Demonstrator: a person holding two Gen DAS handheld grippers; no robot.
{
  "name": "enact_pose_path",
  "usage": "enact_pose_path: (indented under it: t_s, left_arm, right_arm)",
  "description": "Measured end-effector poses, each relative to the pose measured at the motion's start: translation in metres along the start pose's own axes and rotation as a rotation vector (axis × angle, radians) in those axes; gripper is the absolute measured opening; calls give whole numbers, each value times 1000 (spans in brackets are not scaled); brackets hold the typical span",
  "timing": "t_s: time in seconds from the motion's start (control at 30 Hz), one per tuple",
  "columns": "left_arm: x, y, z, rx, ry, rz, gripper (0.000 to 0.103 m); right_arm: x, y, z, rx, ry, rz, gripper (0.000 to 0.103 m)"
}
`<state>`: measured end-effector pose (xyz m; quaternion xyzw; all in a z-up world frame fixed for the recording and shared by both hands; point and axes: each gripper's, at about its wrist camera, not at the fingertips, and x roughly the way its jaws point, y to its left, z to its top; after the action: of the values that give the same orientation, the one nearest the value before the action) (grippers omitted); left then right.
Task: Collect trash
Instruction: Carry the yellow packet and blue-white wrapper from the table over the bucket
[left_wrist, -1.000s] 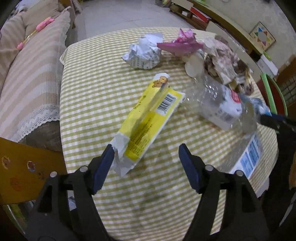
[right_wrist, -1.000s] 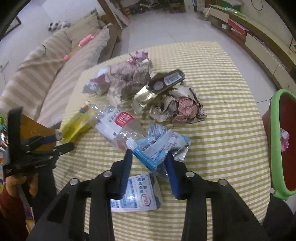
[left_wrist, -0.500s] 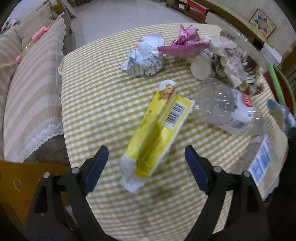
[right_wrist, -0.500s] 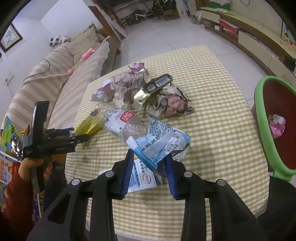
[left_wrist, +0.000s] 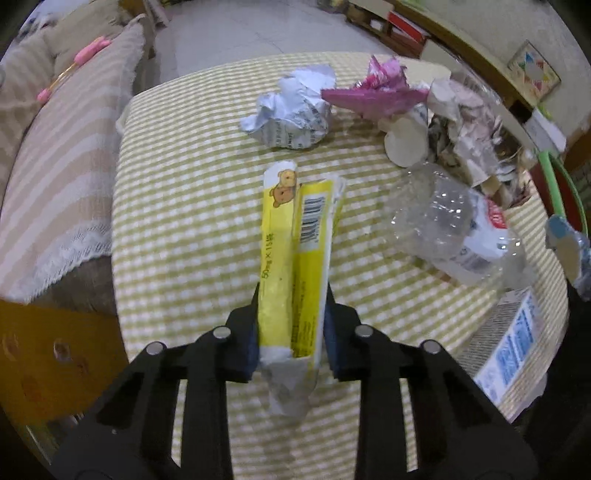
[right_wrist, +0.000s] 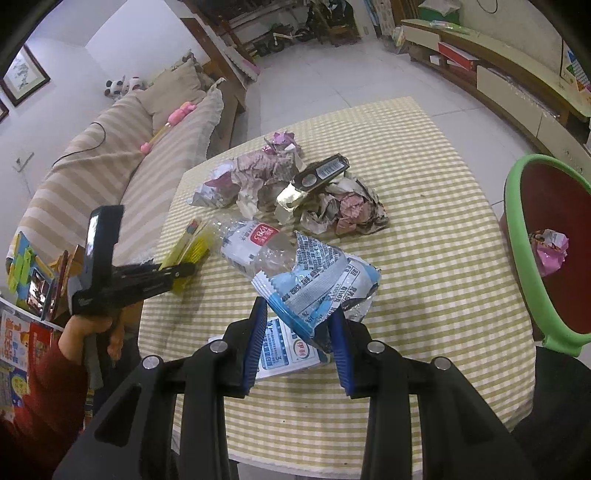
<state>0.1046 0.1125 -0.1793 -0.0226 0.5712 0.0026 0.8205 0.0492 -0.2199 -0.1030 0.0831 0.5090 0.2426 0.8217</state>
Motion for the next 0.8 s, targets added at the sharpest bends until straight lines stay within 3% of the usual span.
enact_pose_path:
  t_s: [0.23, 0.43, 0.6, 0.8]
  left_arm:
    - [-43, 1, -19, -120, -99, -74, 27]
    - [-83, -6, -23, -238, -195, -189, 27]
    - [-108, -37, -13, -214, -254, -229, 27]
    - [-119, -58, -17, -206, -264, -263, 27]
  right_arm:
    - [-8, -1, 2, 10, -32, 4, 33]
    - [-21, 3, 8, 11, -76, 25, 33]
    - [-34, 6, 14, 2, -125, 26, 33]
    - [-47, -1, 15, 23, -160, 37, 33]
